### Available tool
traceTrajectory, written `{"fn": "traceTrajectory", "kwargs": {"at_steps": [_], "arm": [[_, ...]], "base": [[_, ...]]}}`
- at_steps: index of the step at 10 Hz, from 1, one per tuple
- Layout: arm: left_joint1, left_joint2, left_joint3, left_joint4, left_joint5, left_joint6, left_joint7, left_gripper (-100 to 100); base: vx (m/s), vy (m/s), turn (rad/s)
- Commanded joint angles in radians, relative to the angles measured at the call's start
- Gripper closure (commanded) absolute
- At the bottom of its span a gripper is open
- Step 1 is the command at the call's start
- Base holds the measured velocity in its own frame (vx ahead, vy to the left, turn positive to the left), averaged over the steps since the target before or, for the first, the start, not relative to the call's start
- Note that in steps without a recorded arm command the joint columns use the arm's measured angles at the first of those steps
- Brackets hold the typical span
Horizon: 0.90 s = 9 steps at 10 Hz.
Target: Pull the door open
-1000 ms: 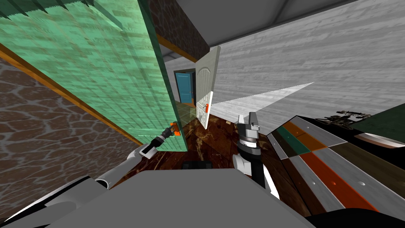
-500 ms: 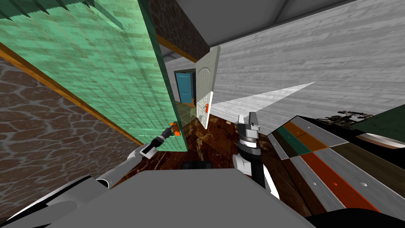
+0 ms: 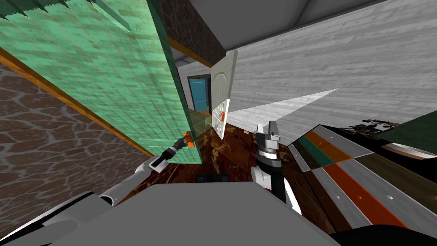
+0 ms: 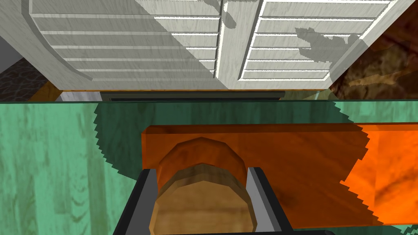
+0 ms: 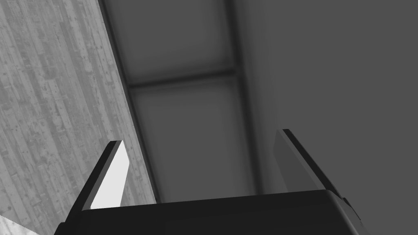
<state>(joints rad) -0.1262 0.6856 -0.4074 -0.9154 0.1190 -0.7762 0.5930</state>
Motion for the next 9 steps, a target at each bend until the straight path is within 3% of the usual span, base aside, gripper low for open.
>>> {"fn": "traceTrajectory", "kwargs": {"at_steps": [1, 6, 7, 9], "arm": [[0.001, 0.003, 0.003, 0.000, 0.002, 0.001, 0.001, 100], [0.001, 0.003, 0.003, 0.000, 0.002, 0.001, 0.001, 100], [0.019, 0.019, -0.001, -0.008, 0.002, -0.021, 0.009, 100], [0.019, 0.019, -0.001, -0.008, 0.002, -0.021, 0.009, 100]], "base": [[0.000, 0.000, 0.000], [0.000, 0.000, 0.000], [-0.004, -0.007, -0.019], [0.000, 0.000, 0.000]]}}
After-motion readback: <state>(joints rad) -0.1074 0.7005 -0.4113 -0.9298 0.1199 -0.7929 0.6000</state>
